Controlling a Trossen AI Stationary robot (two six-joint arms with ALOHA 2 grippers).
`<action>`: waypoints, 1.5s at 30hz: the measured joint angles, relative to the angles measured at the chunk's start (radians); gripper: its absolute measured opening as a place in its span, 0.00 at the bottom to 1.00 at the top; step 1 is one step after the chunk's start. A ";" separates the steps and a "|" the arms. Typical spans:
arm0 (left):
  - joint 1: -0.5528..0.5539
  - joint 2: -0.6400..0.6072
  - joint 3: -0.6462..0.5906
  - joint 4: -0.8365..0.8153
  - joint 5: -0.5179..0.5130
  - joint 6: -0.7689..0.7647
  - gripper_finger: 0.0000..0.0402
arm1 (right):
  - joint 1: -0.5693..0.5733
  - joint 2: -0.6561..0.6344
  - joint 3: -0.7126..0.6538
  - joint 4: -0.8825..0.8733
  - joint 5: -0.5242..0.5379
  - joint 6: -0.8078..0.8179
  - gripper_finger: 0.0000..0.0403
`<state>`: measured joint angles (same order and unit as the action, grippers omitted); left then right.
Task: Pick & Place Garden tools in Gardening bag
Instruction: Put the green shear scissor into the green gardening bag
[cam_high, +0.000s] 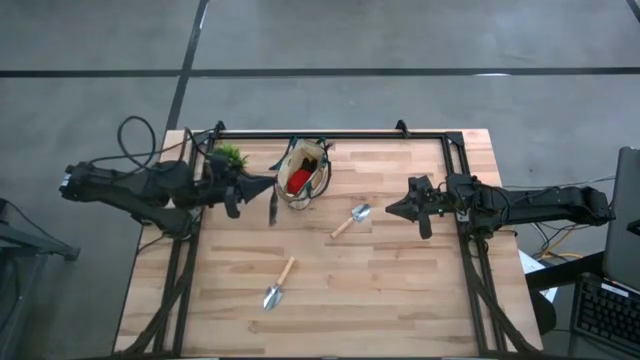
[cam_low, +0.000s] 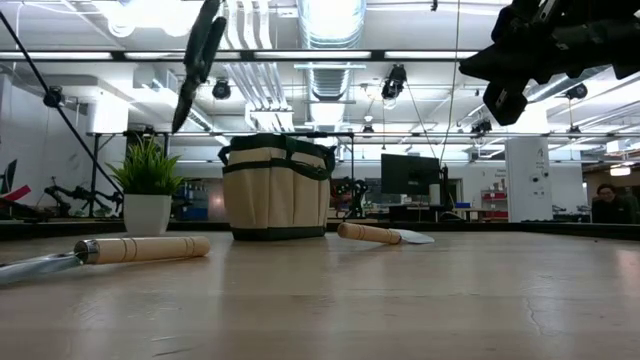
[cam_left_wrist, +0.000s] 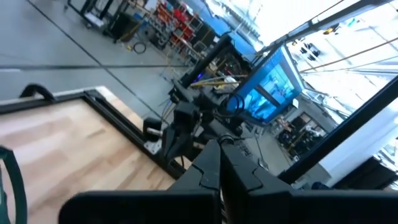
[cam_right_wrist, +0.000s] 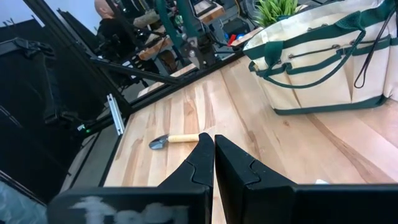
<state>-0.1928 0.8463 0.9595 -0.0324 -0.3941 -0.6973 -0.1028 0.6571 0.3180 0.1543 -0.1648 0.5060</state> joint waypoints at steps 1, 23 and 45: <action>0.000 0.003 0.010 -0.002 -0.003 0.010 0.00 | 0.000 0.000 0.000 0.000 0.000 0.000 0.02; 0.002 0.053 0.074 -0.016 -0.257 0.152 0.00 | 0.000 0.000 0.000 0.000 0.008 -0.011 0.02; 0.053 0.090 0.073 -0.146 -0.419 0.164 0.00 | 0.000 0.000 0.000 0.000 0.009 -0.011 0.02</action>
<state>-0.1397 0.9364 1.0328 -0.1787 -0.8134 -0.5336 -0.1030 0.6575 0.3180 0.1543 -0.1562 0.4946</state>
